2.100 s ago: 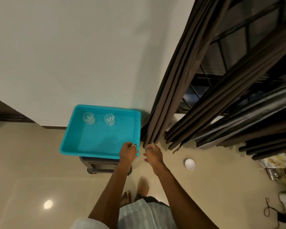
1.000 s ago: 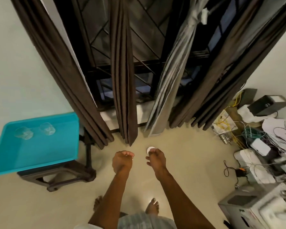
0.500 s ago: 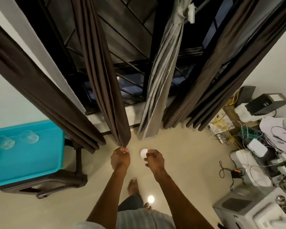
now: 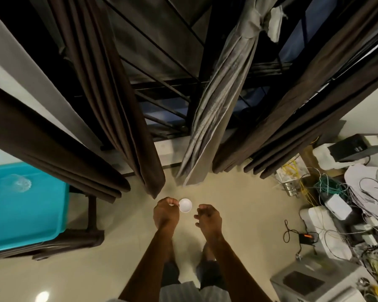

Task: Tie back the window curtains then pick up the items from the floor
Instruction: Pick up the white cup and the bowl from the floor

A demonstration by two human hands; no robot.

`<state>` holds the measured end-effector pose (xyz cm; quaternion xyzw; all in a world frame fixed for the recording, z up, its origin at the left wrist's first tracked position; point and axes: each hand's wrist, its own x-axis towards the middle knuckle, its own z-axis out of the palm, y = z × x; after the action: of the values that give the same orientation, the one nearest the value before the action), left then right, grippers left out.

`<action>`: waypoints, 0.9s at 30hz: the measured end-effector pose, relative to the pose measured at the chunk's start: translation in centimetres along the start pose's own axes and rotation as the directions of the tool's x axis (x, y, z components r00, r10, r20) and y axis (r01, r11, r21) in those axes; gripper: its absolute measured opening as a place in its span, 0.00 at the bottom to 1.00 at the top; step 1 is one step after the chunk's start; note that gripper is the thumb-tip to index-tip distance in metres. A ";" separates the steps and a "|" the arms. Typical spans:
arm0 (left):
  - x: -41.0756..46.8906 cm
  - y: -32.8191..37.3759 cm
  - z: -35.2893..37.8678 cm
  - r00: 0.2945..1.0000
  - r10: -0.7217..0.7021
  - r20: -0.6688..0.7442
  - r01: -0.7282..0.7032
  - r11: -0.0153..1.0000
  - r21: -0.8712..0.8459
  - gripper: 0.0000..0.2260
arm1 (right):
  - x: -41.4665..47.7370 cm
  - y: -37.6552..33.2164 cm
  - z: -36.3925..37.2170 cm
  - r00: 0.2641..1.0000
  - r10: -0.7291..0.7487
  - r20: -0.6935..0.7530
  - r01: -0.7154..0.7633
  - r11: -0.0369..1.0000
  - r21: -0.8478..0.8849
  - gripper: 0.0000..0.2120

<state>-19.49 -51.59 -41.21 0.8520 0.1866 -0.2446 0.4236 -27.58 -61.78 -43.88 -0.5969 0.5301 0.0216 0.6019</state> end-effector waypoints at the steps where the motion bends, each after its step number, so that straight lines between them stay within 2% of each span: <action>1: 0.0 -0.1 0.6 1.000 0.004 -0.005 -0.003 1.000 0.014 0.08 | 0.7 0.0 -0.1 1.000 0.001 0.007 -0.001 0.999 -0.034 0.06; 5: 0.0 -0.5 2.7 0.999 0.043 -0.007 -0.041 0.985 0.165 0.08 | 3.7 0.1 -1.7 0.996 -0.037 0.080 0.052 0.979 -0.195 0.11; 10: 0.9 -1.0 6.0 0.994 -0.023 -0.105 0.040 0.986 0.164 0.16 | 8.6 0.6 -4.6 0.974 -0.025 0.227 0.109 0.924 -0.367 0.07; 14: 3.1 -2.6 9.7 0.989 -0.072 -0.127 0.094 0.980 0.176 0.11 | 13.3 1.6 -5.8 0.946 0.044 0.322 0.116 0.879 -0.462 0.13; 18: 5.3 -4.5 13.0 0.987 -0.096 -0.131 0.121 0.972 0.200 0.05 | 17.1 2.9 -5.8 0.913 0.089 0.397 0.138 0.851 -0.508 0.13; 23: 9.8 -8.0 16.2 0.991 -0.126 -0.055 0.133 0.976 0.172 0.09 | 22.1 5.9 -4.2 0.892 0.139 0.431 0.163 0.789 -0.592 0.16; 27: 14.5 -12.3 19.7 0.978 -0.193 0.077 0.181 0.974 0.136 0.05 | 27.0 8.8 -2.1 0.881 0.155 0.447 0.204 0.728 -0.654 0.16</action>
<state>-19.29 -58.94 -67.54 0.8443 0.2307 -0.3328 0.3508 -22.83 -77.21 -67.35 -0.7591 0.3131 0.3518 0.4494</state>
